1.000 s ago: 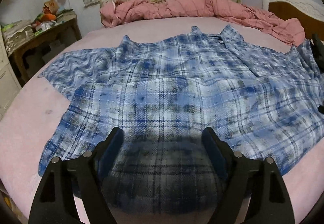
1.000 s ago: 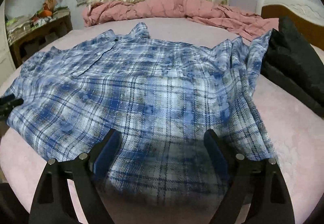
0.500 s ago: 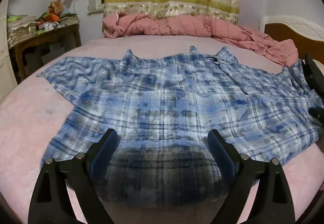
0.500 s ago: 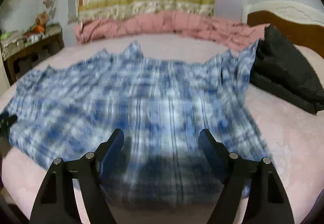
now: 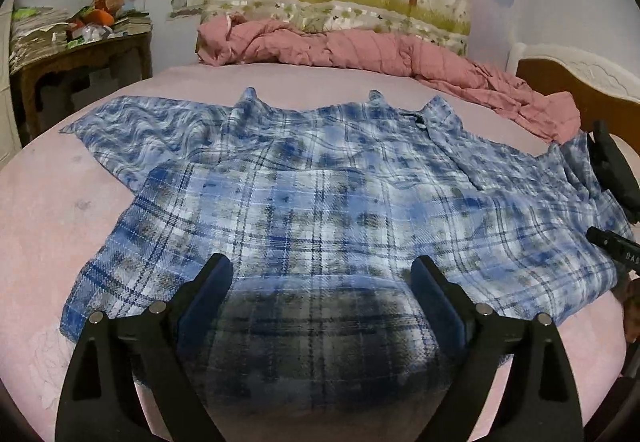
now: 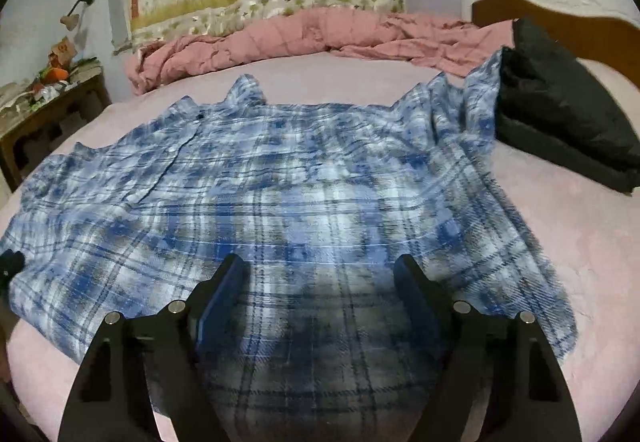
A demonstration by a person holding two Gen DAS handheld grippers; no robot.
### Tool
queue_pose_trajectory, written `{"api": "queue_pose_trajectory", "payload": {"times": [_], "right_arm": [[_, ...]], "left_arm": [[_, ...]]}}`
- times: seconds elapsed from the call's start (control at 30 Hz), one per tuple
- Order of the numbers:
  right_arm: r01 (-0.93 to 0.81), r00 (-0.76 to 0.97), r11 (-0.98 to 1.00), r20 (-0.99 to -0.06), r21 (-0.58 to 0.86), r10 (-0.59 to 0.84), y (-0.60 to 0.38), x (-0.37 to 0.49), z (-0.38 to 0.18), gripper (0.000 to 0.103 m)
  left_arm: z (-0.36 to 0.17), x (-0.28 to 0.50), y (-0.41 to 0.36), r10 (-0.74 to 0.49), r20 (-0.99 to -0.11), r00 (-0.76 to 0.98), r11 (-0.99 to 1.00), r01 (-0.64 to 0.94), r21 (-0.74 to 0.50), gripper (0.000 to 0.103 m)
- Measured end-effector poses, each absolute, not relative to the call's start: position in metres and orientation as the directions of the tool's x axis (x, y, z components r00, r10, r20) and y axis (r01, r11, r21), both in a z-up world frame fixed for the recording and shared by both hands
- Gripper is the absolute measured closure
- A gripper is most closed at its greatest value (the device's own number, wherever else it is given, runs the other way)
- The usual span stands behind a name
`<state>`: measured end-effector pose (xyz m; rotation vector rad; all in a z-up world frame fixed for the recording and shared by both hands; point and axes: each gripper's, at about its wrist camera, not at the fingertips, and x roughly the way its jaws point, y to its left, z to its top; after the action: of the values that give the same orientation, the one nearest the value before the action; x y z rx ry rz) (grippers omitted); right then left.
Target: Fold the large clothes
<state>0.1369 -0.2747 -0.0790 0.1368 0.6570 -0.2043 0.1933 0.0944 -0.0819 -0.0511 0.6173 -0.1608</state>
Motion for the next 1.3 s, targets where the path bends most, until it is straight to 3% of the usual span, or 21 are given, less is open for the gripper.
{"api": "queue_pose_trajectory", "payload": {"times": [0.17,0.4,0.57,0.67,0.8,0.97,1.03,1.1,1.2,1.3], "right_arm": [[0.245,0.789,0.968,-0.589,0.046,-0.172,-0.273,0.131,-0.077,0.023],[0.238,0.788,0.968,-0.599,0.081,-0.143,-0.279,0.132,-0.078,0.022],[0.208,0.807,0.976,-0.575,0.063,-0.135,-0.272,0.128,-0.075,0.017],[0.203,0.815,0.978,-0.563,0.054,-0.138,-0.269,0.126,-0.073,0.016],[0.192,0.821,0.981,-0.550,0.014,-0.153,-0.261,0.125,-0.068,0.016],[0.155,0.877,0.988,-0.457,-0.017,-0.146,-0.249,0.120,-0.041,0.016],[0.145,0.906,0.989,-0.405,0.018,-0.125,-0.249,0.119,-0.028,0.009],[0.152,0.913,0.988,-0.386,0.030,-0.128,-0.248,0.122,-0.026,0.002],[0.168,0.884,0.986,-0.442,-0.002,-0.151,-0.244,0.136,-0.042,0.002],[0.181,0.852,0.984,-0.500,0.002,-0.156,-0.248,0.147,-0.051,0.002]], "left_arm": [[-0.077,0.180,0.104,-0.155,-0.521,0.840,0.986,0.103,-0.128,0.002],[-0.077,0.176,0.115,-0.187,-0.489,0.852,0.976,0.103,-0.193,0.001],[-0.054,0.129,0.139,-0.133,-0.333,0.934,0.982,0.078,-0.174,0.001],[-0.035,0.115,0.164,-0.095,-0.300,0.949,0.991,0.061,-0.123,0.001],[-0.012,0.126,0.204,-0.098,-0.329,0.939,0.993,0.071,-0.094,0.001],[0.000,0.164,0.251,-0.114,-0.419,0.901,0.991,0.073,-0.114,0.001],[-0.002,0.181,0.262,-0.104,-0.442,0.891,0.993,0.067,-0.099,0.001],[-0.008,0.204,0.273,-0.019,-0.469,0.883,0.999,-0.005,-0.051,0.001],[-0.023,0.241,0.293,0.059,-0.511,0.858,0.997,-0.071,-0.003,0.001],[-0.038,0.280,0.316,-0.036,-0.576,0.817,0.988,-0.058,-0.144,0.001]]}}
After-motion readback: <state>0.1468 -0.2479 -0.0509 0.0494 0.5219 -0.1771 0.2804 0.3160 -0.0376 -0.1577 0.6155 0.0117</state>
